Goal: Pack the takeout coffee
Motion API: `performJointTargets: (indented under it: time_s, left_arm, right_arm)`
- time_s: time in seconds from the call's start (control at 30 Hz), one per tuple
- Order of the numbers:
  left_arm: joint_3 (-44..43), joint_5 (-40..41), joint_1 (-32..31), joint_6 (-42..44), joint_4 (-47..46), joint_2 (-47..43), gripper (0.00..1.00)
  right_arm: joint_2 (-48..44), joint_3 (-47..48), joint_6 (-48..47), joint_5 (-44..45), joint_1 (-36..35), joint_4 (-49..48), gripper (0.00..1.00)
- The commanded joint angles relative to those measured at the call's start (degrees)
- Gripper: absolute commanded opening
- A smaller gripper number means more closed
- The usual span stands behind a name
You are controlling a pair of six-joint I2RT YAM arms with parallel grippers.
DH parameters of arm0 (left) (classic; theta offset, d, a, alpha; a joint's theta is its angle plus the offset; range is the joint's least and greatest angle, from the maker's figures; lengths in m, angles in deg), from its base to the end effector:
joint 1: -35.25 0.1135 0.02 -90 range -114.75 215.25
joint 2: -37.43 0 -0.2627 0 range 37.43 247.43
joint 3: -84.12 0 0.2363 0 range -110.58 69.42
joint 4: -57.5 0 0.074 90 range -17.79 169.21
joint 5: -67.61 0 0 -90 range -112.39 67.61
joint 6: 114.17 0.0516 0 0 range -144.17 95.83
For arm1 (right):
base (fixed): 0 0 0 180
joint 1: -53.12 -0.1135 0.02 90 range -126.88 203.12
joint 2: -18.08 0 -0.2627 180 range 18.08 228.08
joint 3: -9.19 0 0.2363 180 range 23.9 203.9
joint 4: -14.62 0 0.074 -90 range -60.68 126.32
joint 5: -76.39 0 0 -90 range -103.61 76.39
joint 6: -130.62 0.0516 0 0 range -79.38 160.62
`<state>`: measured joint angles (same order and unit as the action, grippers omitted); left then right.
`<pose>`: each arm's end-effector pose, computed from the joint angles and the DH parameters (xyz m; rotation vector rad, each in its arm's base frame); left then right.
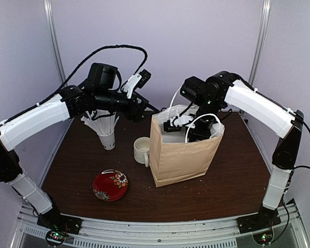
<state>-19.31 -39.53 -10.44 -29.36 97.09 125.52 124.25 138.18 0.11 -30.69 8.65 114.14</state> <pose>0.2347 -0.2622 0.3879 0.9061 1.8734 -0.8569 0.2315 0.2485 0.3374 -1.9880 2.0954 0.4450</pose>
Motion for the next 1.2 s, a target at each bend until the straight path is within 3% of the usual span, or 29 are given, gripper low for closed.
performJointTargets:
  time_s: [0.0,0.17,0.3,0.47,0.63,1.0,1.17]
  left_arm:
    - [-4.3,-6.2,0.5,-2.7,-1.7,4.4,0.73]
    - [-4.5,-9.9,0.5,-4.6,-2.2,7.0,0.67]
    - [-4.7,-13.2,0.4,-6.2,-2.6,8.5,0.67]
    - [-4.7,-14.5,0.4,-7.2,-3.4,9.1,0.67]
    - [-6.4,-17.0,0.2,-7.3,-2.5,10.6,0.68]
    - [-8.5,-17.1,0.1,-6.1,-1.8,11.3,0.68]
    - [-9.4,-16.5,-0.7,-5.5,-1.7,12.4,0.67]
  right_arm:
    - [-1.2,-1.1,0.7,-2.8,0.3,1.7,0.99]
    - [-3.1,-6.2,1.4,-3.5,0.3,-1.0,0.92]
    - [-2.3,-7.0,1.9,-4.3,0.2,-0.5,0.69]
    - [-2.2,-7.4,2.3,-3.8,0.2,-1.0,0.62]
    - [-4.6,-7.2,2.0,-3.9,0.1,-0.9,0.84]
    - [-11.5,-1.5,1.4,-3.0,0.3,-1.0,0.96]
    - [-12.7,1.2,2.2,-3.4,1.3,-2.0,0.95]
